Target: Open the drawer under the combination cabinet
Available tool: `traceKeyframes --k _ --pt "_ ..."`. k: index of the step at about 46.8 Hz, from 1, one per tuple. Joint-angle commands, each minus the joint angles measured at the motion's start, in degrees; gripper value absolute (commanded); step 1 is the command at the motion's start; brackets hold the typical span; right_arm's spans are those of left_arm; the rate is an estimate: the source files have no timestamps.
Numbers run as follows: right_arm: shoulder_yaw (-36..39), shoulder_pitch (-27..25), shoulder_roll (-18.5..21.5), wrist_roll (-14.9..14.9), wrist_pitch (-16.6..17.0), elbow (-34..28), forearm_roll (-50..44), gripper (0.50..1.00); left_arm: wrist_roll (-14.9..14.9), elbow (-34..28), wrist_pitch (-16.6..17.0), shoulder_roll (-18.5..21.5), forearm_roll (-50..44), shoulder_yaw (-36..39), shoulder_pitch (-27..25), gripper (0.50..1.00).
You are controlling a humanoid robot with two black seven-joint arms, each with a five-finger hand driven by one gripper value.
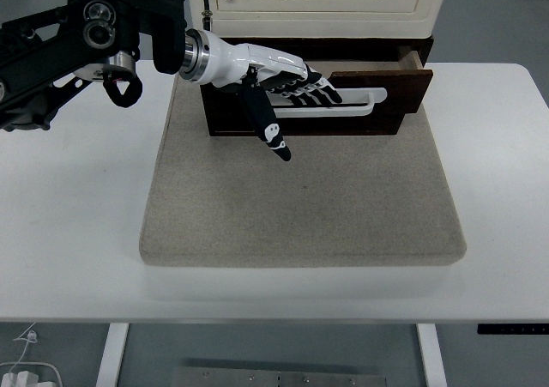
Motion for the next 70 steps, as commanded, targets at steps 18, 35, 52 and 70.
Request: traceKeyframes --k 18,35,52,70 --pt "0.0 0.0 0.0 0.0 0.0 0.0 0.0 0.928 0.0 0.3 -0.2 0.0 -0.1 -0.3 -0.1 1.0" --pt "0.0 0.0 0.0 0.0 0.0 0.0 0.0 0.928 0.0 0.3 -0.3 0.1 -0.8 -0.4 -0.3 1.0" --pt "0.0 0.0 0.0 0.0 0.0 0.0 0.0 0.928 0.0 0.1 -0.9 0.1 -0.9 -0.4 -0.3 1.0" --pt "0.0 0.0 0.0 0.1 0.0 0.0 0.0 0.928 0.1 0.0 -1.6 0.5 -2.4 -0.4 -0.4 1.0"
